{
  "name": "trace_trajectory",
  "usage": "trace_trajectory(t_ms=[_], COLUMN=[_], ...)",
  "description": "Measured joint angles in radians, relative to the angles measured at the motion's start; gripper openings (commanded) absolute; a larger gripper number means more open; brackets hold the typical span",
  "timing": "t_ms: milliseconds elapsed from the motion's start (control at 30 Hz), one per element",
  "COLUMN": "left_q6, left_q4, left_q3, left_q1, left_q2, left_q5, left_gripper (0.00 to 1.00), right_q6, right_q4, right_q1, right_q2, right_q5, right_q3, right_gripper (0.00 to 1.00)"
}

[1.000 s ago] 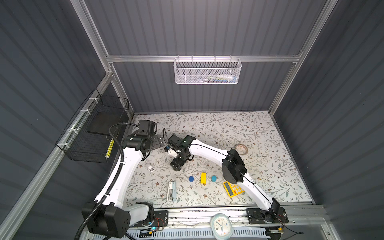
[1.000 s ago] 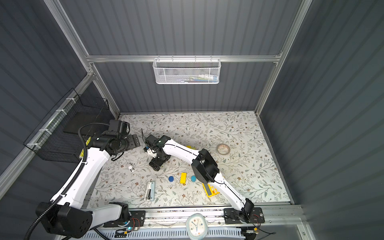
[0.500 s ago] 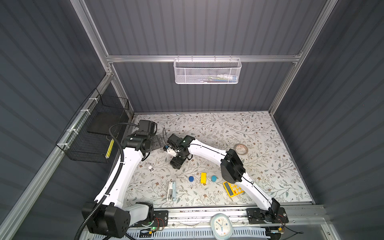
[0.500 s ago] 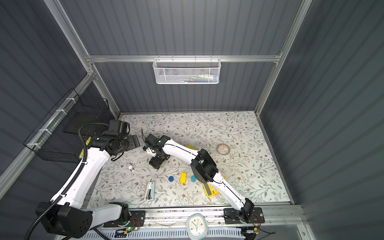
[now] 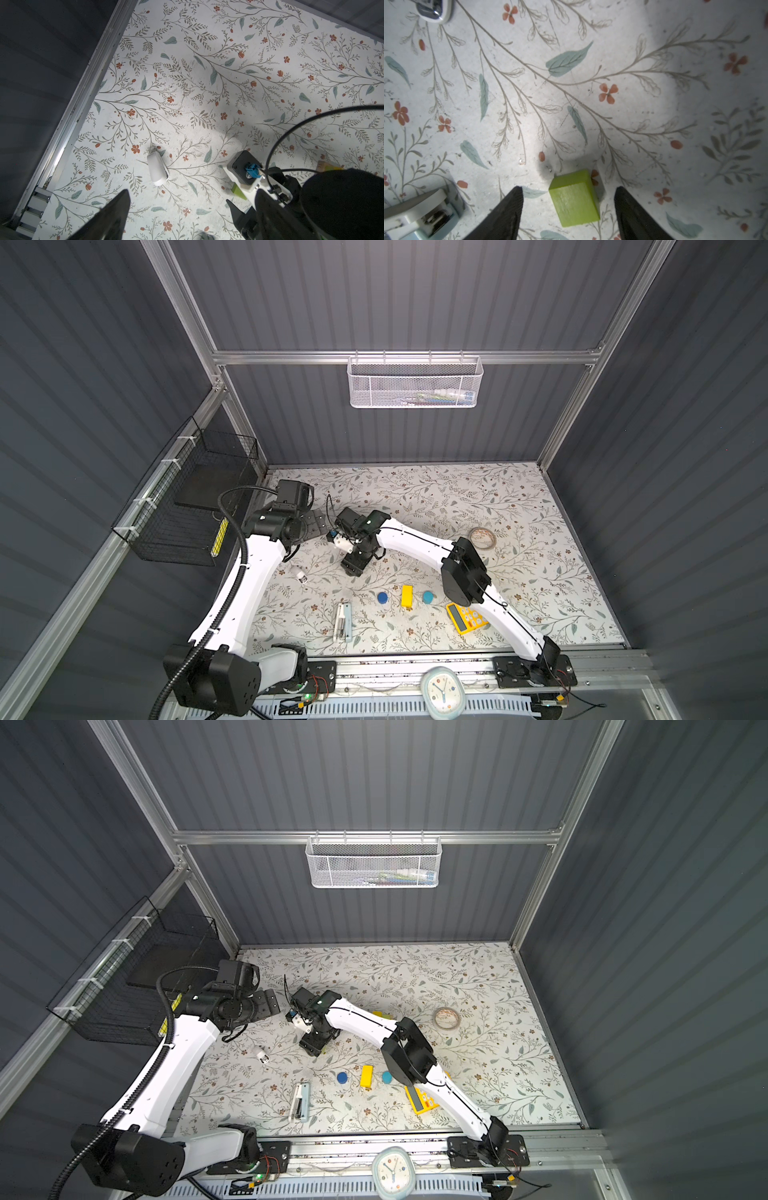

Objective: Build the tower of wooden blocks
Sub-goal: 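Reach the right gripper across to the loose lime-green cube and grasp it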

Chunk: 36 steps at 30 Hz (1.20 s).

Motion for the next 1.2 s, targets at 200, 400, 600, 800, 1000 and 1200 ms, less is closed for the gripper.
trace_trajectory(t_ms=[200,400,600,800,1000,1200], left_q6=[0.0,0.0,0.0,0.0,0.0,0.0], left_q4=[0.001,0.001,0.003,0.004,0.005,0.012], left_q3=[0.0,0.0,0.0,-0.001,-0.003,-0.008], left_q1=[0.001,0.001,0.001,0.001,0.001,0.001], left_q2=[0.0,0.0,0.0,0.0,0.0,-0.002], left_q5=[0.0,0.001,0.008,0.008,0.009,0.013], left_gripper=[0.94,0.94,0.94,0.94,0.94,0.94], right_q6=[0.011,0.023,0.034,0.051,0.072,0.106], right_q4=[-0.003,-0.017,-0.014,-0.011,-0.007,0.0], right_q1=[0.0,0.001,0.002,0.002,0.003,0.003], right_q2=[0.0,0.0,-0.006,-0.014,-0.023,-0.042], right_q5=[-0.002,0.001,0.011,0.016,0.02,0.024], right_q3=[-0.011,-0.03,-0.046,-0.061,-0.072,-0.105], right_gripper=[0.61,0.55,0.46,0.32,0.19,0.14])
